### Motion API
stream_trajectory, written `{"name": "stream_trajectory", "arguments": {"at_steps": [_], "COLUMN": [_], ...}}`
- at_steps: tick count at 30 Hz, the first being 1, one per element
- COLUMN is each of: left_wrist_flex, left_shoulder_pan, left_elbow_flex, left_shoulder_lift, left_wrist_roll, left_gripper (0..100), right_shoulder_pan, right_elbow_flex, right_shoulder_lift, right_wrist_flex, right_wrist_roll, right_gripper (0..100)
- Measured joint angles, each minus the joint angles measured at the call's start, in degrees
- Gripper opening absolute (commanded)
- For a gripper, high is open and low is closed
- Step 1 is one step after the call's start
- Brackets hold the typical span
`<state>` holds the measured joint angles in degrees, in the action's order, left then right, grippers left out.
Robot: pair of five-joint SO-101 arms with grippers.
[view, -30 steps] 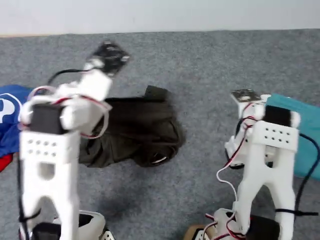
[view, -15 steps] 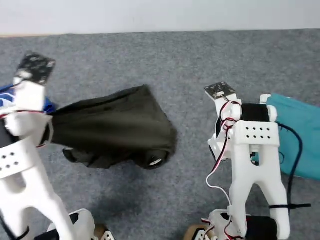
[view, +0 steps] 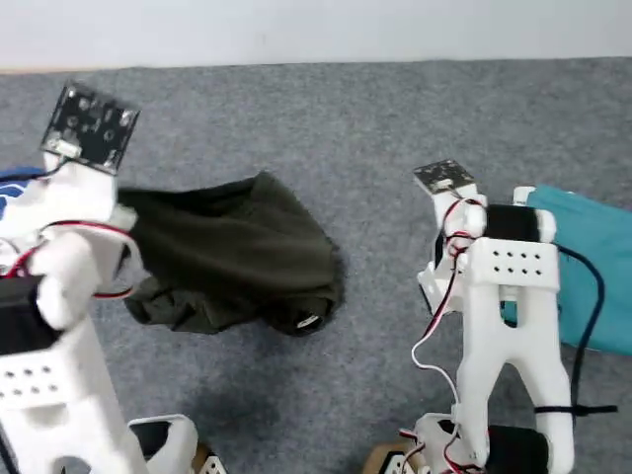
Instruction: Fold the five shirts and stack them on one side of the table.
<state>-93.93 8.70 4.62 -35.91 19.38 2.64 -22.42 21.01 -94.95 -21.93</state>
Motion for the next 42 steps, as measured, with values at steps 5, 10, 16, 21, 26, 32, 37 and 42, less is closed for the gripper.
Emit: {"name": "stream_trajectory", "arguments": {"at_steps": [5, 10, 16, 21, 26, 32, 37, 42], "left_wrist_flex": [8.3, 18.2, 28.2, 28.1, 22.0, 8.7, -4.3, -5.0], "left_shoulder_pan": [-18.6, -35.7, -43.7, -46.7, -46.7, -43.9, -34.0, -21.9], "left_elbow_flex": [2.7, 2.4, 2.4, 3.5, 9.0, 14.0, 12.4, 1.0], "left_shoulder_lift": [0.0, 3.3, 16.4, 21.5, 21.5, 21.5, 21.3, 16.9], "left_wrist_roll": [-11.9, -18.0, -20.6, -20.7, -20.7, -19.2, -9.4, 0.7], "left_gripper": [0, 0, 3, 17, 18, 18, 18, 18], "right_shoulder_pan": [7.6, 15.2, 22.2, 24.1, 24.1, 24.1, 24.1, 21.5], "right_elbow_flex": [0.0, 0.0, 0.0, 0.0, 0.0, 0.0, 0.0, 0.0], "right_shoulder_lift": [0.0, 0.0, 0.0, 0.0, -0.1, -0.1, -0.1, -0.2], "right_wrist_flex": [0.0, 0.0, 0.0, 0.0, 0.0, 0.0, 0.0, 0.0], "right_wrist_roll": [0.1, -2.5, -3.6, -3.6, -3.8, -4.0, -4.0, -4.0], "right_gripper": [0.9, 0.9, 0.9, 0.9, 0.9, 0.9, 1.0, 1.2]}}
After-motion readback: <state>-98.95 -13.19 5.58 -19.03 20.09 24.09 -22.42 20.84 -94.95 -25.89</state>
